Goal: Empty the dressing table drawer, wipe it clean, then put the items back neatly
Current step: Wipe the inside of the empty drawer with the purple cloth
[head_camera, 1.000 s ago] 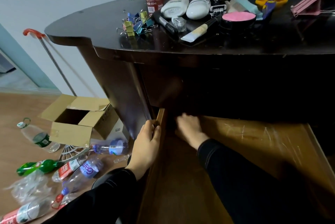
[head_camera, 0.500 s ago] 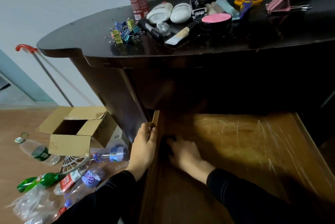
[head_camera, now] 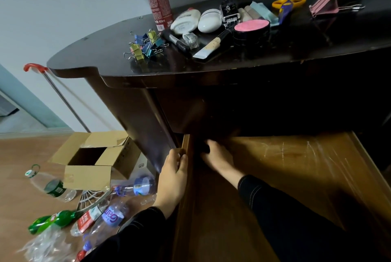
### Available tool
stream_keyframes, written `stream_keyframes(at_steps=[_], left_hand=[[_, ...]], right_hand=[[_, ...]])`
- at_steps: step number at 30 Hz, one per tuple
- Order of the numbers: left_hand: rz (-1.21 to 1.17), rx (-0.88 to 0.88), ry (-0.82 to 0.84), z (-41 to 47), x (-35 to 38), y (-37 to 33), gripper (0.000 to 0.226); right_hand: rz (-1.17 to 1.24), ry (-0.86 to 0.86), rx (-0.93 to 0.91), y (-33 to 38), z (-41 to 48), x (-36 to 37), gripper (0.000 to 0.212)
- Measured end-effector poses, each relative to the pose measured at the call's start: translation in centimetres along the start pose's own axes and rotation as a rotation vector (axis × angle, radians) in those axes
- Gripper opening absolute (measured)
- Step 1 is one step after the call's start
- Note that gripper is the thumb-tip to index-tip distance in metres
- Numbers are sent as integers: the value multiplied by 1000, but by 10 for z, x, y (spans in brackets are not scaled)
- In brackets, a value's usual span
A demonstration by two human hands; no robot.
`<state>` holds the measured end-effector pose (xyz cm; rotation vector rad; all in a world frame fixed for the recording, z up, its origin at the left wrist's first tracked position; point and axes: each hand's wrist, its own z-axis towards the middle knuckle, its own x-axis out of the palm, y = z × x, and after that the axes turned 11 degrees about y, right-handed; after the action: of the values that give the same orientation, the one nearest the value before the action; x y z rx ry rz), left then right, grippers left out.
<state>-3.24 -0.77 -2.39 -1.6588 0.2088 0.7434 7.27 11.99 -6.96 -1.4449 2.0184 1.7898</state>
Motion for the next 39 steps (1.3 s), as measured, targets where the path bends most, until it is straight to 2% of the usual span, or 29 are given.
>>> stream_keyframes(at_steps=[1, 3, 5, 6, 8, 10, 12, 14, 15, 17, 18, 19, 21, 23, 24, 28, 30, 33, 35, 37, 39], left_hand=[[-1, -2, -3, 0, 0, 0, 7], [11, -1, -10, 0, 1, 0, 6], [10, -2, -15, 1, 1, -1, 6], [9, -3, -15, 2, 1, -2, 7], [8, -3, -6, 0, 1, -3, 7], [8, -7, -1, -1, 0, -3, 6], [17, -12, 3, 0, 1, -4, 6], [25, -17, 0, 0, 1, -4, 5], [27, -14, -5, 0, 1, -4, 5], [24, -11, -11, 0, 1, -4, 6], [23, -10, -12, -1, 1, -4, 6], [24, -11, -8, -2, 0, -5, 6], [17, -20, 10, -3, 0, -7, 7], [8, -15, 11, -3, 0, -8, 8], [3, -10, 3, -3, 0, -8, 9], [3, -5, -6, -4, 0, -10, 11], [6, -7, -7, -4, 1, -9, 12], [-9, -5, -19, -5, 1, -8, 11], [-28, -11, -34, -4, 1, -6, 13], [-34, -21, -44, -3, 1, -4, 16], [-30, -27, -54, -2, 1, -2, 19]], right_hand=[[94, -22, -23, 3, 3, -4, 40], [385, -112, -73, 17, -1, -7, 15], [554, -188, -134, 23, -7, 4, 9], [519, -163, -140, 21, -13, 11, 16], [312, -39, -82, 9, -20, 19, 46], [140, 66, 22, -1, -16, 14, 53], [166, 53, 0, 5, -13, 1, 46], [368, -51, -66, 21, -14, -5, 12], [460, -113, -87, 27, -15, -4, 4], [549, -165, -122, 27, -22, 10, 8], [517, -140, -106, 24, -27, 17, 26], [459, -83, -66, 19, -31, 22, 42], [335, 39, 59, 7, -31, 25, 52], [250, 100, 103, 6, -30, 18, 49], [268, 73, 78, 11, -29, 12, 47], [480, -170, -132, 35, -37, 4, 23], [503, -173, -135, 32, -44, 17, 31], [399, 14, 32, 12, -48, 28, 46], [398, 94, 72, 8, -45, 22, 50], [415, 14, -3, 15, -44, 16, 51], [476, -81, -103, 23, -47, 17, 40]])
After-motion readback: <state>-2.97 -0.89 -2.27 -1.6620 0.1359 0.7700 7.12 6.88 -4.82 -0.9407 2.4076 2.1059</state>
